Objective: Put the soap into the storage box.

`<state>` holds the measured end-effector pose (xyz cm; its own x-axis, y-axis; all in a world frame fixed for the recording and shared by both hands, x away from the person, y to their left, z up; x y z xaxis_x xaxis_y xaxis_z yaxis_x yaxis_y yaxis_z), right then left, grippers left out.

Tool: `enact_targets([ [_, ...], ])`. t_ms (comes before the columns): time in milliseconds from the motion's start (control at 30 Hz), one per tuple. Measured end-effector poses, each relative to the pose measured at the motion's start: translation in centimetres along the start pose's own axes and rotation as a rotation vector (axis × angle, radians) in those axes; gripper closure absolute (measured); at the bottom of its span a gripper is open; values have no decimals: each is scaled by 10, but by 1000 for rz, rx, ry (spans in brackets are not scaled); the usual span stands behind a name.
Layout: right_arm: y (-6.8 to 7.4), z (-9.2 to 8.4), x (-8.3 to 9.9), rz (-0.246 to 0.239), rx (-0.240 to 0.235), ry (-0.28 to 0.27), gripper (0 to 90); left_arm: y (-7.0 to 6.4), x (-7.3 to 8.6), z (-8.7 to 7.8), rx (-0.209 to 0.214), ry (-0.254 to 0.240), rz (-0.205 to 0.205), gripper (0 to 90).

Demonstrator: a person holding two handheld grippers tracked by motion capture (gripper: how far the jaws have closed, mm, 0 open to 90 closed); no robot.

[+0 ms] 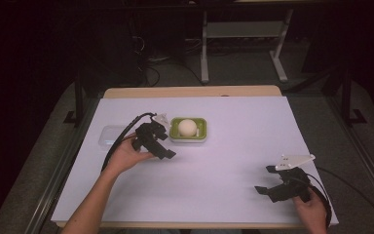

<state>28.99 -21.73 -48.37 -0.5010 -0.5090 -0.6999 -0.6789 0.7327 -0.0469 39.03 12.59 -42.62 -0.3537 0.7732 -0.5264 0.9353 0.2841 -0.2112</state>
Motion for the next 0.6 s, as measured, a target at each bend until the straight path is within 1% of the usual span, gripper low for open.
enact_targets([
  [33, 0, 0, 0, 0, 1, 1, 136, -2, 2, 0, 0, -2, 5, 209],
  [133, 1, 1, -1, -5, 1, -2, 136, -7, 6, 1, 1, -8, -2, 208],
  [167, 1, 1, -1, -7, 1, -1, 136, -9, 8, 0, -1, -8, 3, 207],
  [267, 2, 1, -1, -4, 3, 3, 136, -14, 14, 1, 0, -21, 2, 206],
  [300, 2, 1, -1, -5, 4, 2, 136, -16, 17, 1, -1, -34, -3, 206],
  [333, 2, 0, -1, -4, 3, 1, 136, -17, 19, 1, 0, -32, 1, 207],
  [367, 1, 0, -1, -4, 4, 1, 136, -19, 21, 1, -1, -29, 11, 206],
  [400, 2, 0, 0, -1, 5, 3, 136, -22, 24, 2, 0, -36, 0, 206],
  [500, 2, -1, 0, -5, 7, 3, 136, -27, 33, 3, -3, -38, 5, 206],
  [533, 2, -1, 0, -5, 8, 2, 136, -28, 35, 3, -2, -46, -2, 205],
  [567, 2, -1, 0, -3, 7, 2, 136, -29, 39, 3, -4, -52, 4, 206],
  [600, 3, -1, 0, -8, 7, 0, 136, -31, 42, 4, -4, -57, -2, 205],
])
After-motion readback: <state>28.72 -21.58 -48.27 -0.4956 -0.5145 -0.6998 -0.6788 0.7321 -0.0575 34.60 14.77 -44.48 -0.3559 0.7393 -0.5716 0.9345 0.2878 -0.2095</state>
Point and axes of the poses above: each handheld gripper's, and its own axes: z roughly forward along the jaws, x roughly out of its underside, y roughly to its left, the point moved 7 cm from there along z, roughly forward along the jaws, and after that the axes turned 11 degrees about x, right-handed, at the moved point
